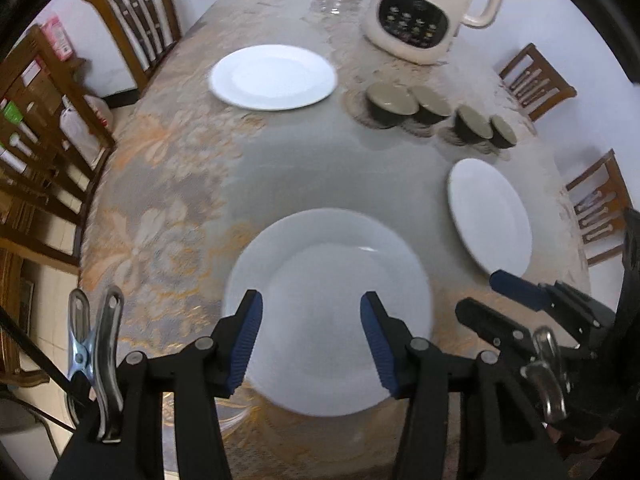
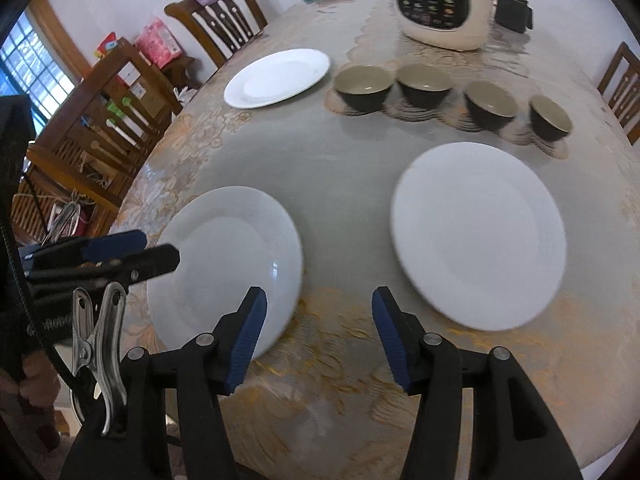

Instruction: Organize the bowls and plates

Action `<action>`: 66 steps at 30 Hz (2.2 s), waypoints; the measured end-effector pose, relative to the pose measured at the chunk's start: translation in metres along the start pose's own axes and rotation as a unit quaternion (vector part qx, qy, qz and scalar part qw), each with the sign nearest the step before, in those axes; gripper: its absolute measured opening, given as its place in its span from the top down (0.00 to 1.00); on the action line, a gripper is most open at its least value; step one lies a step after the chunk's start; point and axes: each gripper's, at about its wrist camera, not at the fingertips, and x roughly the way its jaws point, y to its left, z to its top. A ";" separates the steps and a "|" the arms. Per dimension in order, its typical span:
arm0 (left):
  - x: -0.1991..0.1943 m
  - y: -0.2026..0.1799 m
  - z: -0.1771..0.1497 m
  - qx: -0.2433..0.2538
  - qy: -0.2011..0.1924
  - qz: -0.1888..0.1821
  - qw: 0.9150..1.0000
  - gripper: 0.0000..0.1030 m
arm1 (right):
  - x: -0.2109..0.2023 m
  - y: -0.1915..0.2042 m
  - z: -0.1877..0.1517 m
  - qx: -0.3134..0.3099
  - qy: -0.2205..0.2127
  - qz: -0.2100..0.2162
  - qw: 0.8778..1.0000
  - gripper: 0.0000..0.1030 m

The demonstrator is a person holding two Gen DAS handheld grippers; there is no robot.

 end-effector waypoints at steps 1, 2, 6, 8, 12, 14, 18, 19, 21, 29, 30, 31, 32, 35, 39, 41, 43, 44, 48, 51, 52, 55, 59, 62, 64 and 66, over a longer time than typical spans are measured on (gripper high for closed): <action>0.001 -0.006 0.003 0.005 0.003 -0.001 1.000 0.47 | -0.004 -0.007 -0.001 0.006 -0.002 0.003 1.000 0.45; 0.002 -0.010 0.003 0.010 0.005 -0.001 1.000 0.47 | -0.007 -0.011 -0.002 0.010 -0.003 0.004 1.000 0.45; 0.007 -0.033 0.012 0.027 0.008 0.004 1.000 0.47 | -0.020 -0.033 -0.005 0.027 -0.012 0.001 1.000 0.45; 0.010 -0.043 0.017 0.035 0.012 0.005 0.999 0.47 | -0.025 -0.045 -0.006 0.036 -0.016 -0.005 0.999 0.45; 0.017 -0.066 0.025 0.054 0.012 0.013 0.998 0.47 | -0.032 -0.071 -0.009 0.061 -0.019 -0.011 0.998 0.45; 0.023 -0.077 0.030 0.059 0.016 0.016 0.998 0.47 | -0.034 -0.082 -0.011 0.071 -0.019 -0.017 0.997 0.45; 0.038 -0.100 0.040 0.069 0.024 0.022 0.997 0.47 | -0.034 -0.105 -0.011 0.094 -0.017 -0.028 0.995 0.45; 0.040 -0.104 0.042 0.070 0.025 0.023 0.997 0.47 | -0.034 -0.111 -0.010 0.099 -0.016 -0.030 0.995 0.45; 0.047 -0.114 0.048 0.069 0.028 0.023 0.997 0.47 | -0.033 -0.121 -0.009 0.105 -0.016 -0.033 0.994 0.45; 0.068 -0.138 0.064 0.066 0.033 0.034 0.997 0.47 | -0.025 -0.148 0.002 0.124 -0.015 -0.029 0.992 0.45; 0.071 -0.140 0.066 0.064 0.034 0.036 0.997 0.47 | -0.023 -0.151 0.003 0.126 -0.013 -0.027 0.992 0.45; 0.073 -0.141 0.067 0.063 0.034 0.036 0.997 0.47 | -0.022 -0.152 0.005 0.127 -0.013 -0.025 0.992 0.45; 0.075 -0.143 0.068 0.061 0.035 0.036 0.997 0.47 | -0.021 -0.153 0.005 0.126 -0.012 -0.024 0.992 0.45; 0.080 -0.147 0.070 0.058 0.037 0.041 0.997 0.47 | -0.017 -0.156 0.010 0.120 -0.010 -0.020 0.993 0.45; 0.088 -0.148 0.074 0.057 0.040 0.048 0.996 0.47 | -0.011 -0.160 0.015 0.114 -0.006 -0.013 0.993 0.45; 0.091 -0.148 0.076 0.056 0.042 0.050 0.996 0.47 | -0.008 -0.162 0.017 0.113 -0.003 -0.011 0.994 0.45; 0.096 -0.148 0.078 0.053 0.045 0.052 0.996 0.47 | -0.004 -0.163 0.020 0.109 0.002 -0.007 0.994 0.45; 0.097 -0.148 0.078 0.052 0.047 0.052 0.996 0.47 | -0.001 -0.164 0.022 0.107 0.004 -0.006 0.994 0.45; 0.102 -0.149 0.081 0.052 0.053 0.051 0.996 0.47 | 0.005 -0.164 0.023 0.106 0.011 -0.001 0.994 0.45; 0.104 -0.152 0.084 0.058 0.052 0.051 0.996 0.47 | 0.006 -0.162 0.024 0.099 0.007 -0.002 0.995 0.45; 0.105 -0.153 0.085 0.057 0.053 0.050 0.996 0.47 | 0.006 -0.162 0.024 0.097 0.005 -0.002 0.995 0.45; 0.106 -0.151 0.086 0.048 0.054 0.046 0.996 0.45 | 0.006 -0.162 0.023 0.099 -0.002 -0.001 0.995 0.45; 0.107 -0.148 0.086 0.044 0.059 0.030 0.997 0.45 | 0.006 -0.163 0.020 0.106 -0.012 0.004 0.994 0.45; 0.108 -0.145 0.087 0.034 0.066 0.014 0.997 0.45 | 0.006 -0.164 0.021 0.106 -0.017 0.007 0.994 0.45; 0.108 -0.143 0.088 0.028 0.069 0.011 0.997 0.45 | 0.007 -0.162 0.023 0.103 -0.018 0.017 0.994 0.45; 0.108 -0.146 0.088 0.032 0.069 0.011 0.997 0.45 | 0.007 -0.161 0.022 0.105 -0.021 0.013 0.994 0.45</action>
